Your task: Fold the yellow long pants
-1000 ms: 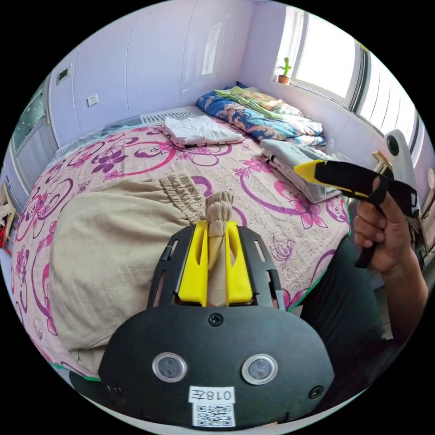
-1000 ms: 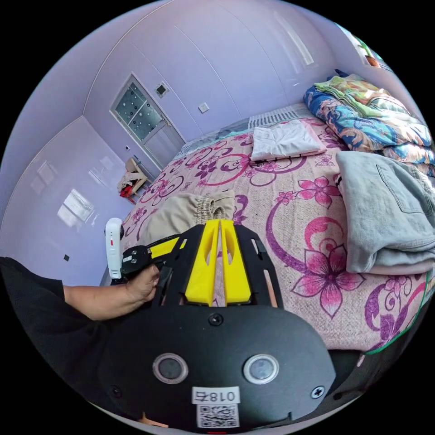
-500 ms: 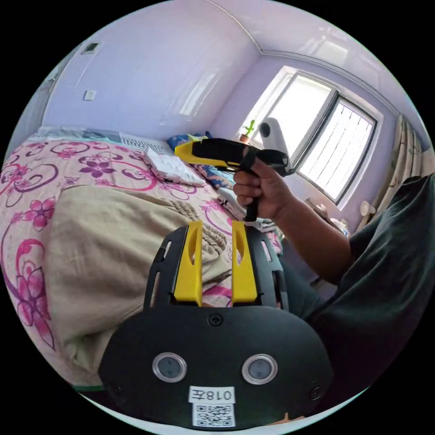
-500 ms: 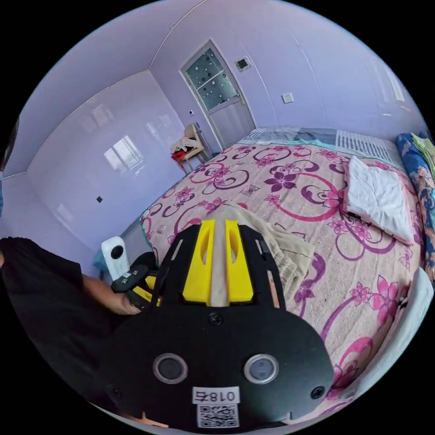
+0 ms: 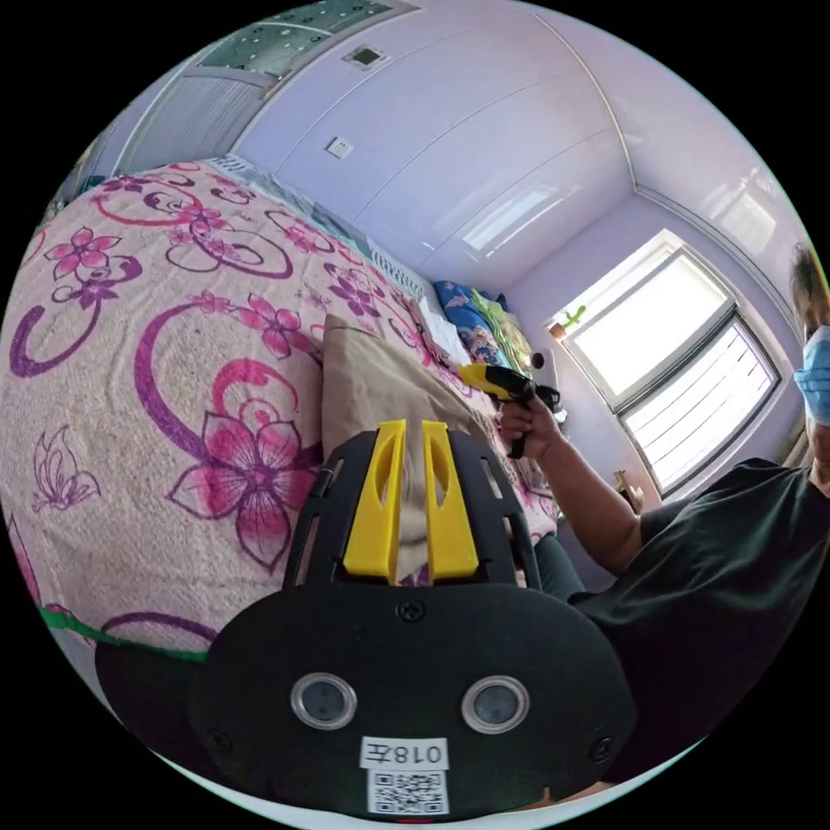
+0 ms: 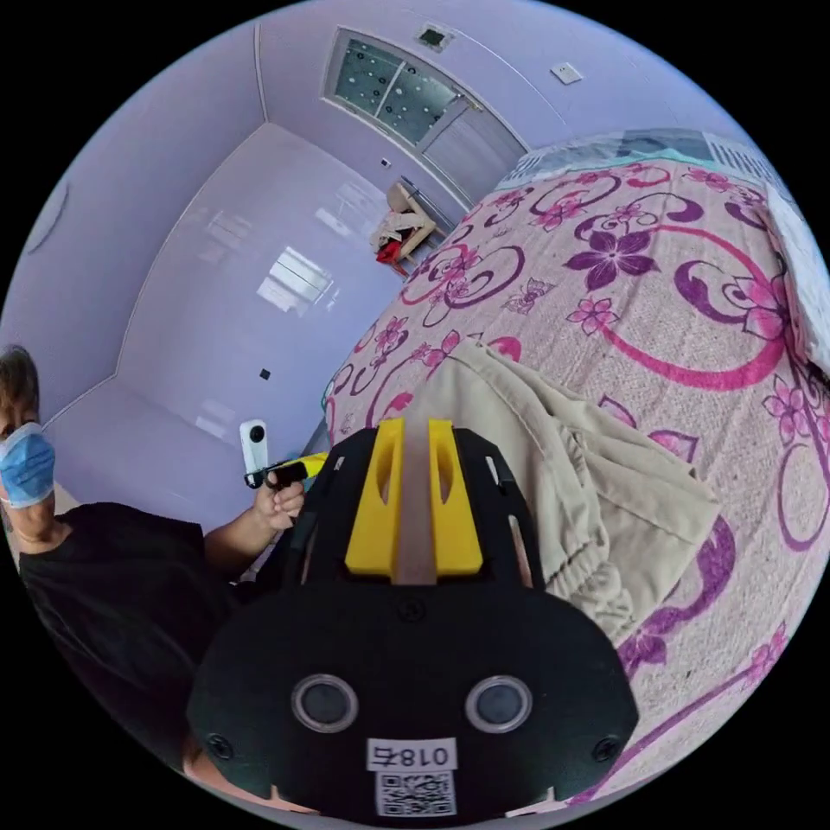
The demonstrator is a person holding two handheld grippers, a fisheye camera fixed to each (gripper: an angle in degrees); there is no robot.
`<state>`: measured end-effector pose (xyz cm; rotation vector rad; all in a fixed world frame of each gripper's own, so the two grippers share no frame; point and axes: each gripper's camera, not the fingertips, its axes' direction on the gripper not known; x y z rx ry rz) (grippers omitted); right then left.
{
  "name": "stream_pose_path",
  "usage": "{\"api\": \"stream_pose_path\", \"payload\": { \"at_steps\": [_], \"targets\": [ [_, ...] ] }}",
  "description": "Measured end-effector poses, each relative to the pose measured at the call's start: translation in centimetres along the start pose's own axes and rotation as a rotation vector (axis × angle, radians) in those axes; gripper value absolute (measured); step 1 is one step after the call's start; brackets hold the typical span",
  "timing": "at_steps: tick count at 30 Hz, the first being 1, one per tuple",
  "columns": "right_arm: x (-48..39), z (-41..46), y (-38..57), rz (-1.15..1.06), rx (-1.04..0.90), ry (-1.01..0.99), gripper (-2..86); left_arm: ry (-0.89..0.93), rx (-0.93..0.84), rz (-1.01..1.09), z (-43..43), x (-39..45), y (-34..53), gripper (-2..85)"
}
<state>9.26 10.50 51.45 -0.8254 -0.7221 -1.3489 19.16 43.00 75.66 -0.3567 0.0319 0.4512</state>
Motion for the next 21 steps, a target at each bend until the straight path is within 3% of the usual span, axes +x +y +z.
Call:
{"api": "stream_pose_path", "payload": {
  "at_steps": [3,6,11,17,21],
  "targets": [
    [1.1,-6.9,3.9,0.056,0.196,0.074,10.4,-0.041,0.069,0.022,-1.3,-0.7,-4.3,8.0],
    [3.8,-11.2,7.8,0.21,0.326,0.17,14.5,-0.026,-0.018,-0.035,1.4,-3.1,-9.2,12.4],
    [7.5,-11.0,9.5,0.321,0.289,0.135,17.9,-0.111,-0.148,-0.098,6.6,-4.4,-15.6,15.4],
    [10.4,-9.3,9.9,0.37,0.175,0.261,18.5,-0.2,-0.312,-0.106,8.7,-2.5,-18.8,16.1],
    [11.3,-9.0,11.7,0.374,0.153,0.068,14.6,-0.143,-0.338,-0.099,8.0,-1.0,-19.8,11.9]
  ]
}}
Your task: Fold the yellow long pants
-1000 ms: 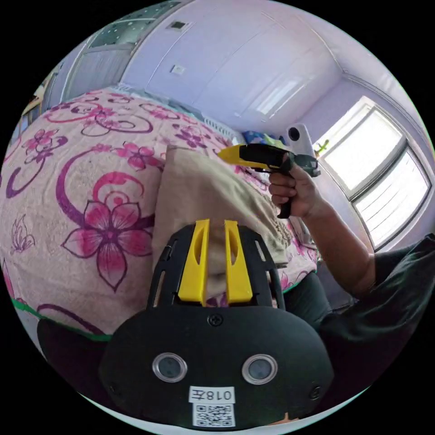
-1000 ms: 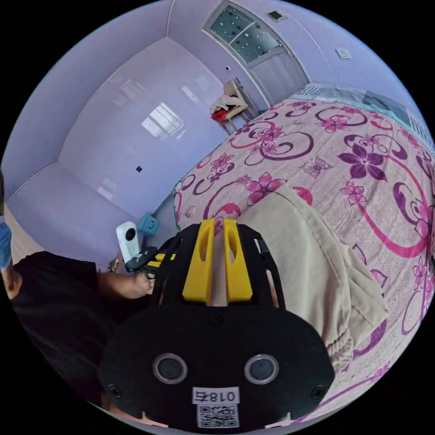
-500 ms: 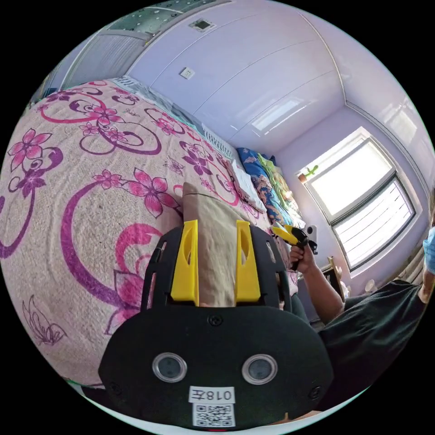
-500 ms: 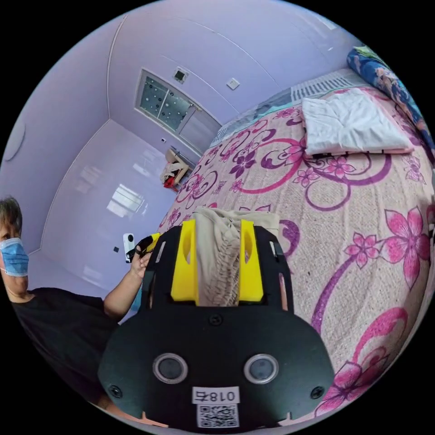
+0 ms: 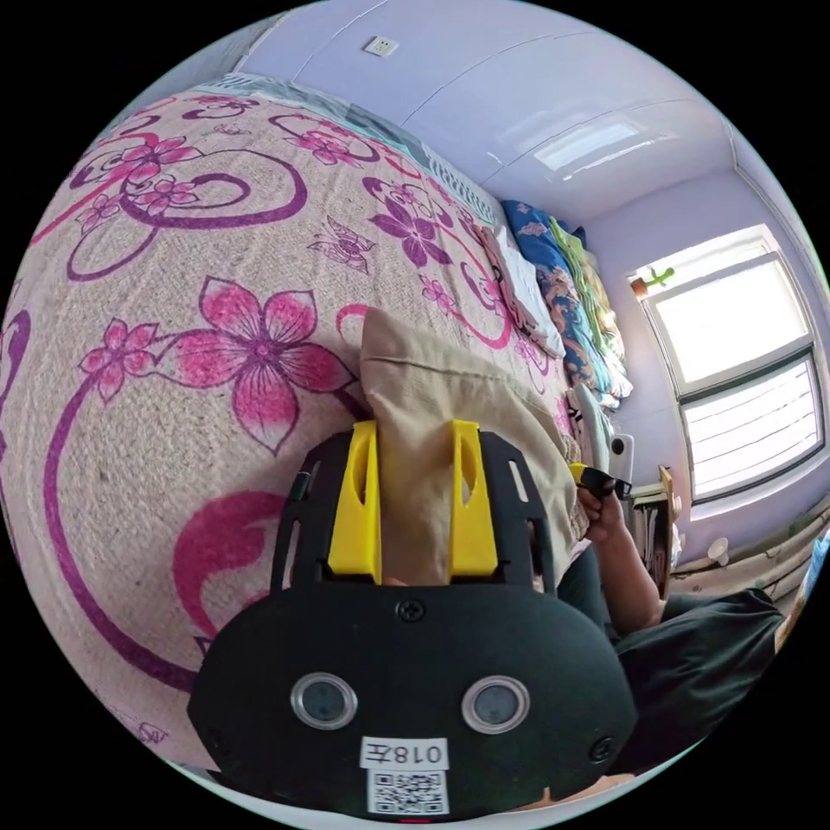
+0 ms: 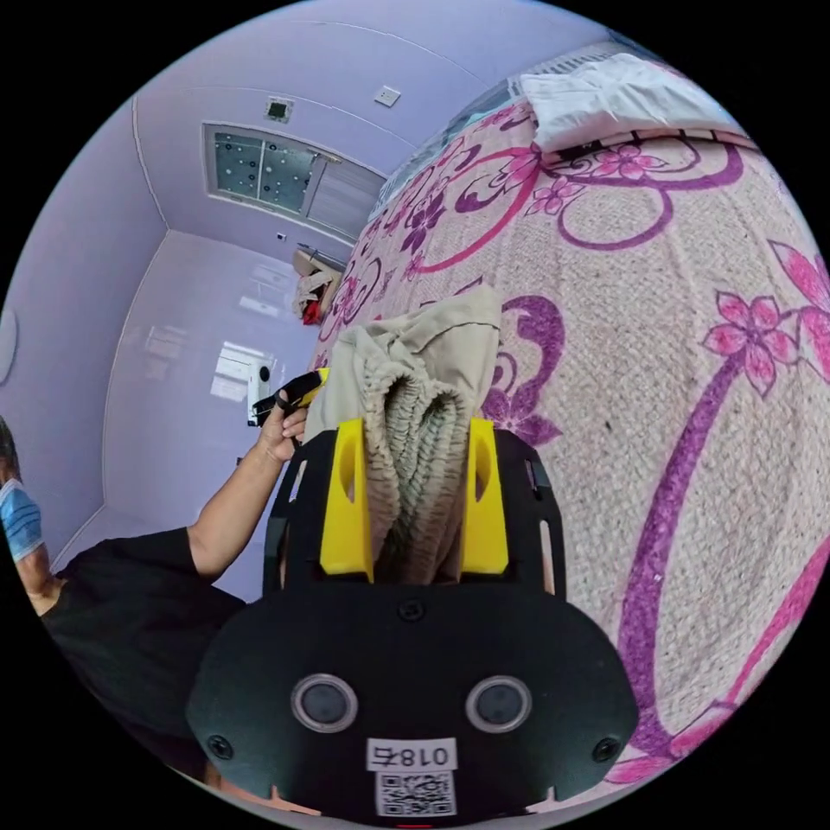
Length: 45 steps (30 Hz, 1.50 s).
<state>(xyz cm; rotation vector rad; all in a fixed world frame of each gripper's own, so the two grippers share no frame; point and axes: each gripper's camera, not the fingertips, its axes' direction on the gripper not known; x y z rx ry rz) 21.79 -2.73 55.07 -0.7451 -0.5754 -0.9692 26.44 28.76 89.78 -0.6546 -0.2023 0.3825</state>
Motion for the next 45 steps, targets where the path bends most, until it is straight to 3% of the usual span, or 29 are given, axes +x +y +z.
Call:
{"api": "stream_pose_path", "payload": {
  "at_steps": [6,14,18,26,29,31,35,36,41,45],
  "targets": [
    [3.2,-1.5,1.7,0.051,0.068,-0.151,6.5,0.06,0.077,-0.009,-3.3,2.9,0.4,1.7],
    [-1.2,-5.6,6.7,-0.22,0.216,0.05,6.0,-0.174,0.398,0.381,-12.2,17.7,6.2,-0.4],
    [-2.3,-9.0,11.0,-0.271,0.363,0.095,6.0,-0.263,0.447,0.533,-13.8,25.6,4.7,-0.4],
    [0.2,-17.1,11.5,-0.183,0.841,0.023,5.9,-0.321,0.476,1.016,-11.4,53.5,-18.6,3.3],
    [2.8,-19.3,7.9,-0.042,1.028,-0.021,6.0,-0.29,0.364,0.961,-7.1,62.4,-29.5,9.6],
    [6.8,-20.1,4.5,0.131,1.128,-0.004,6.1,-0.282,0.278,0.787,-5.4,63.8,-34.1,11.3],
    [16.3,-19.2,-0.1,0.442,1.038,0.071,6.3,0.135,0.477,0.487,-8.2,57.7,-31.5,9.0],
    [18.9,-18.7,-0.3,0.534,1.008,0.089,6.3,0.15,0.473,0.488,-8.4,56.9,-30.6,8.7],
    [20.8,-19.6,1.6,0.51,0.996,0.119,8.0,0.133,0.397,0.514,-11.4,50.0,-19.7,6.7],
    [20.9,-20.5,7.3,0.447,0.971,-0.103,10.9,0.192,0.387,0.46,-13.3,47.5,-12.6,6.6]
  ]
}}
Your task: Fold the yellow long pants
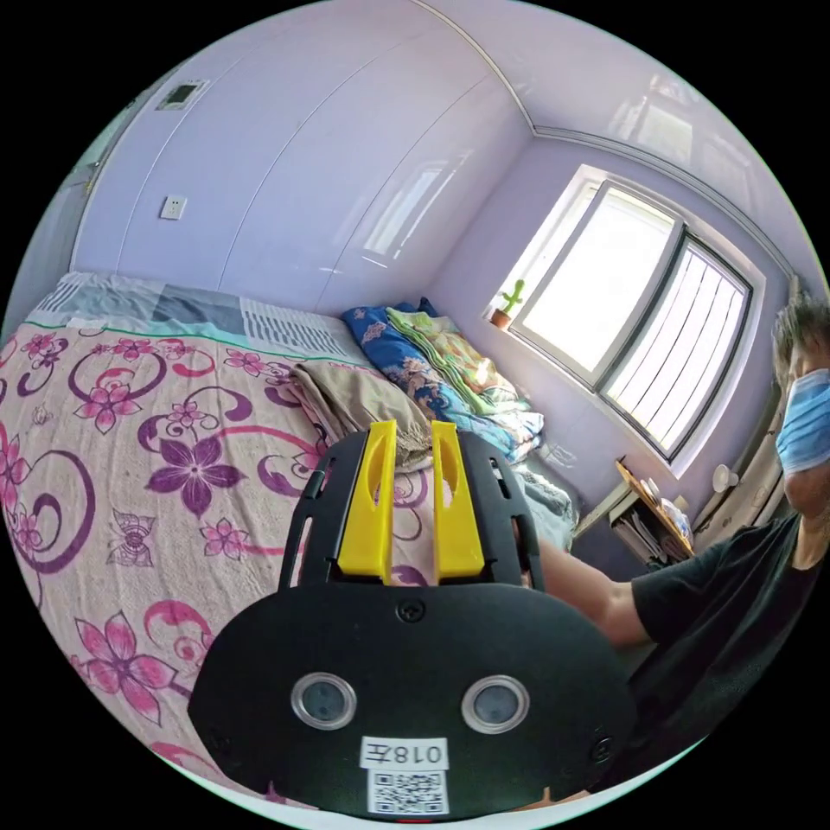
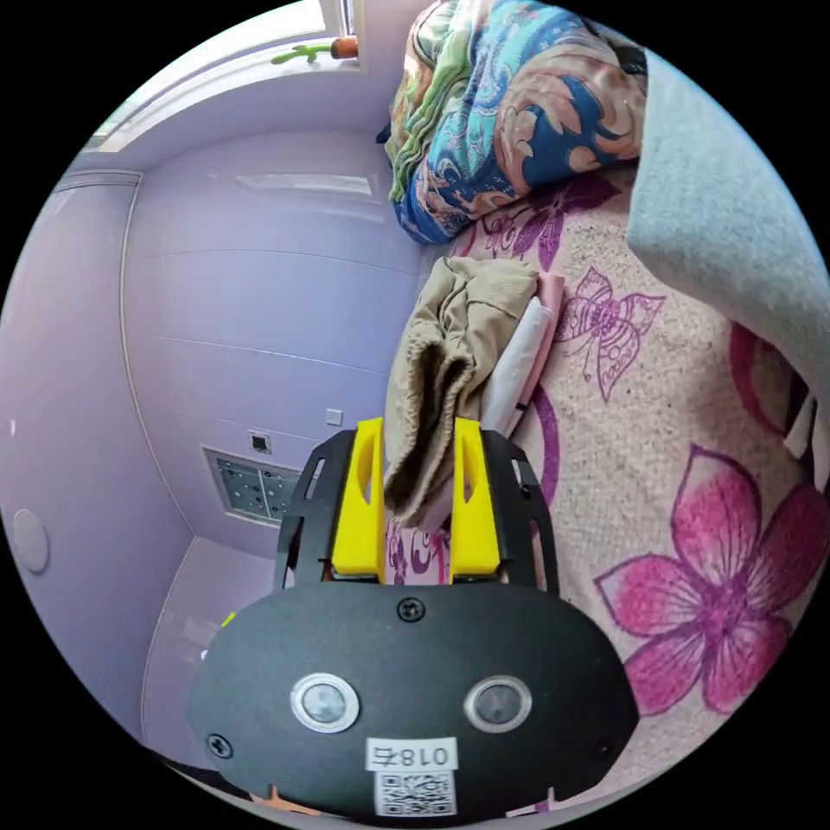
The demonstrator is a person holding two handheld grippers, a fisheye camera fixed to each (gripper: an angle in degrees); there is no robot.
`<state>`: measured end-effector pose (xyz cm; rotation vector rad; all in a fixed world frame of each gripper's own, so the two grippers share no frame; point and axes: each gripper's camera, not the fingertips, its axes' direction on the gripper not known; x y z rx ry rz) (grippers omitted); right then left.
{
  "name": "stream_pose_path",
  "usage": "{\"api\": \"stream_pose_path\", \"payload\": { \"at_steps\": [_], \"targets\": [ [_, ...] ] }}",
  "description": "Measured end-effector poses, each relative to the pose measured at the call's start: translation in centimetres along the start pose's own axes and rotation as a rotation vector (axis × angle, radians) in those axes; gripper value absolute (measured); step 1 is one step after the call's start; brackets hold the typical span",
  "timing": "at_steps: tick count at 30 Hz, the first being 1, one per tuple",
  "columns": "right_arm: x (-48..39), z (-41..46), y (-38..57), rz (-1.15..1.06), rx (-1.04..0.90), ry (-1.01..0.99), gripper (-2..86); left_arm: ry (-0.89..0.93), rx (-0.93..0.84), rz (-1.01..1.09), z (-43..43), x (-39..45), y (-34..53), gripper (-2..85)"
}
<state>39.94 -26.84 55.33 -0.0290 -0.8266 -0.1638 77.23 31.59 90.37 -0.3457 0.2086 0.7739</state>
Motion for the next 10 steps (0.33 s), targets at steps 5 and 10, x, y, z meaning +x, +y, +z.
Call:
{"api": "stream_pose_path", "payload": {
  "at_steps": [5,10],
  "targets": [
    [-2.9,-10.6,8.8,-0.327,-0.145,-0.244,9.2,0.14,-0.024,-0.061,0.2,5.6,6.0,7.2],
    [-3.0,-26.6,16.9,-0.604,-0.124,0.0,7.8,0.252,-0.187,0.137,7.8,16.6,3.9,9.0]
  ]
}}
